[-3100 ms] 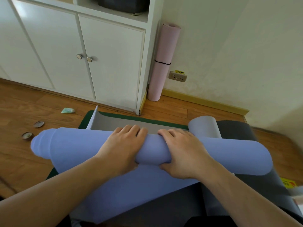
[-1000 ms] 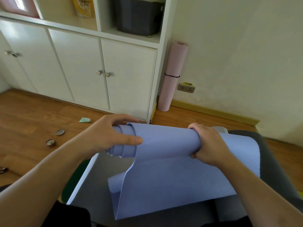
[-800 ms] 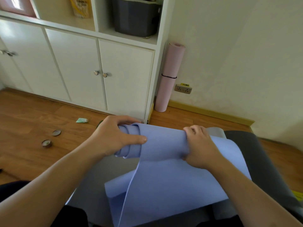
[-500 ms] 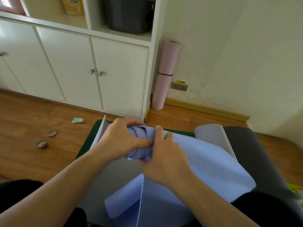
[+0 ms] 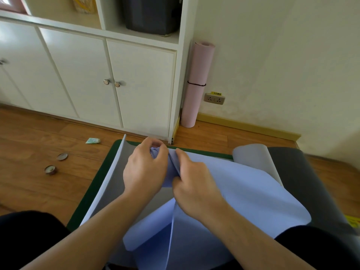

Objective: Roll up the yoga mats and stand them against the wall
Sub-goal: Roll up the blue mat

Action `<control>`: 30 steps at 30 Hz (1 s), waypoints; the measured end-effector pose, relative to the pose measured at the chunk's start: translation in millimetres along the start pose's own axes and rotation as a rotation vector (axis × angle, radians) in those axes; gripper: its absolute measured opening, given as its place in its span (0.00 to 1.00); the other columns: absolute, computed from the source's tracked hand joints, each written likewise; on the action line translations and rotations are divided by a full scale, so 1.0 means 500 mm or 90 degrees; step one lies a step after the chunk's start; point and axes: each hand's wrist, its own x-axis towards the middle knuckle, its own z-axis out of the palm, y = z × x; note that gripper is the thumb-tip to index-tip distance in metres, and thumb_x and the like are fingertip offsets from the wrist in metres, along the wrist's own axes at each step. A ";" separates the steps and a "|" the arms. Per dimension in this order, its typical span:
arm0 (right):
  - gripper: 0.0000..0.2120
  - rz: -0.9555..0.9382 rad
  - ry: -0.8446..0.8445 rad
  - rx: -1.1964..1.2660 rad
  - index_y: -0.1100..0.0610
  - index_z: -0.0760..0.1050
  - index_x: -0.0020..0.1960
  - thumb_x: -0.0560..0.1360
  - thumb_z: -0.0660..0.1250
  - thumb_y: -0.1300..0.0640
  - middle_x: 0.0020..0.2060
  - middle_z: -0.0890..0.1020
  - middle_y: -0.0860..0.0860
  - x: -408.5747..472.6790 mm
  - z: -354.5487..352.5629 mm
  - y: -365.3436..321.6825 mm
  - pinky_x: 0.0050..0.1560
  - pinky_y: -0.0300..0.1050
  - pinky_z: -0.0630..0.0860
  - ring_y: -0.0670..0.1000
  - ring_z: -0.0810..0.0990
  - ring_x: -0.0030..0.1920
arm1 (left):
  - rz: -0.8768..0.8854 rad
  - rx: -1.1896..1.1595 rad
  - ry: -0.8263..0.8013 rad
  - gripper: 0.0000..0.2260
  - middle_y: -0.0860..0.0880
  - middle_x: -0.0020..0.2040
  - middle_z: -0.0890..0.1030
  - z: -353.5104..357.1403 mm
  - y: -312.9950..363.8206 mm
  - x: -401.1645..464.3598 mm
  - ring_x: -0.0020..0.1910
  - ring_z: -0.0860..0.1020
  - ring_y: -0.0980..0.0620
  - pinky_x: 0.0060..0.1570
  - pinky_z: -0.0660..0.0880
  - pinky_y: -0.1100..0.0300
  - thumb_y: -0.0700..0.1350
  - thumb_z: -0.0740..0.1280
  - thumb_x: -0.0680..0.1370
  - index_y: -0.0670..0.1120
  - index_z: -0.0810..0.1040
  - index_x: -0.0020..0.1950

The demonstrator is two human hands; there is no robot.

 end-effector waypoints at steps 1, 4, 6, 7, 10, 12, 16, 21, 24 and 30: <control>0.29 -0.011 0.009 0.011 0.54 0.58 0.84 0.86 0.63 0.57 0.64 0.82 0.55 -0.002 -0.001 0.003 0.62 0.50 0.80 0.54 0.81 0.60 | 0.004 0.003 -0.006 0.05 0.57 0.50 0.81 0.007 -0.001 -0.001 0.48 0.79 0.56 0.48 0.80 0.51 0.54 0.64 0.83 0.57 0.78 0.55; 0.25 -0.041 0.036 0.056 0.52 0.64 0.79 0.84 0.64 0.60 0.60 0.83 0.53 -0.008 -0.002 0.013 0.60 0.52 0.81 0.52 0.83 0.57 | 0.003 -0.017 -0.026 0.06 0.56 0.50 0.81 0.026 0.002 -0.007 0.48 0.79 0.56 0.45 0.78 0.54 0.53 0.61 0.85 0.57 0.76 0.56; 0.26 -0.050 0.034 0.076 0.52 0.63 0.81 0.84 0.65 0.59 0.63 0.83 0.53 -0.012 0.001 0.020 0.63 0.53 0.81 0.52 0.82 0.60 | -0.020 -0.072 -0.054 0.06 0.55 0.48 0.82 0.036 0.007 -0.009 0.47 0.81 0.54 0.47 0.80 0.51 0.53 0.60 0.85 0.56 0.76 0.55; 0.27 -0.050 0.032 0.085 0.52 0.63 0.82 0.84 0.64 0.58 0.65 0.82 0.53 -0.013 0.002 0.025 0.64 0.54 0.81 0.53 0.82 0.61 | -0.035 -0.104 -0.075 0.06 0.55 0.47 0.82 0.041 0.010 -0.009 0.48 0.81 0.53 0.49 0.81 0.48 0.53 0.60 0.85 0.56 0.77 0.54; 0.28 -0.057 0.057 0.101 0.49 0.63 0.81 0.83 0.63 0.58 0.61 0.83 0.51 -0.019 -0.003 0.042 0.58 0.54 0.83 0.51 0.83 0.56 | -0.061 -0.157 -0.132 0.08 0.54 0.46 0.83 0.051 0.024 -0.012 0.48 0.82 0.52 0.54 0.82 0.42 0.57 0.60 0.84 0.57 0.77 0.53; 0.27 -0.053 0.075 0.129 0.46 0.63 0.78 0.82 0.64 0.61 0.53 0.83 0.48 -0.025 -0.009 0.056 0.49 0.49 0.85 0.49 0.84 0.48 | -0.062 -0.180 -0.152 0.14 0.53 0.46 0.82 0.052 0.042 -0.017 0.48 0.82 0.50 0.56 0.81 0.40 0.63 0.58 0.81 0.56 0.77 0.54; 0.22 -0.068 0.097 0.196 0.43 0.64 0.65 0.81 0.66 0.64 0.39 0.79 0.44 -0.033 -0.016 0.074 0.35 0.38 0.80 0.45 0.82 0.36 | -0.055 -0.194 -0.160 0.16 0.52 0.49 0.81 0.053 0.064 -0.030 0.50 0.82 0.49 0.58 0.80 0.39 0.66 0.56 0.79 0.57 0.75 0.55; 0.21 -0.085 0.099 0.255 0.43 0.64 0.52 0.78 0.67 0.68 0.36 0.76 0.43 -0.043 -0.021 0.070 0.35 0.35 0.77 0.42 0.80 0.37 | -0.048 -0.205 -0.172 0.19 0.51 0.48 0.81 0.057 0.065 -0.042 0.51 0.81 0.47 0.59 0.79 0.37 0.72 0.55 0.73 0.60 0.75 0.48; 0.20 -0.085 0.104 0.245 0.39 0.62 0.49 0.76 0.69 0.61 0.37 0.73 0.40 -0.038 -0.010 0.067 0.43 0.38 0.78 0.44 0.78 0.38 | -0.061 -0.234 -0.188 0.15 0.50 0.44 0.82 0.058 0.052 -0.041 0.47 0.82 0.47 0.56 0.80 0.37 0.66 0.60 0.80 0.58 0.77 0.44; 0.15 -0.112 0.082 0.294 0.40 0.63 0.48 0.72 0.65 0.56 0.35 0.74 0.36 -0.033 -0.005 0.041 0.40 0.35 0.75 0.43 0.78 0.38 | -0.066 -0.245 -0.218 0.16 0.46 0.42 0.83 0.051 0.050 -0.041 0.46 0.83 0.43 0.54 0.81 0.37 0.61 0.61 0.84 0.54 0.78 0.43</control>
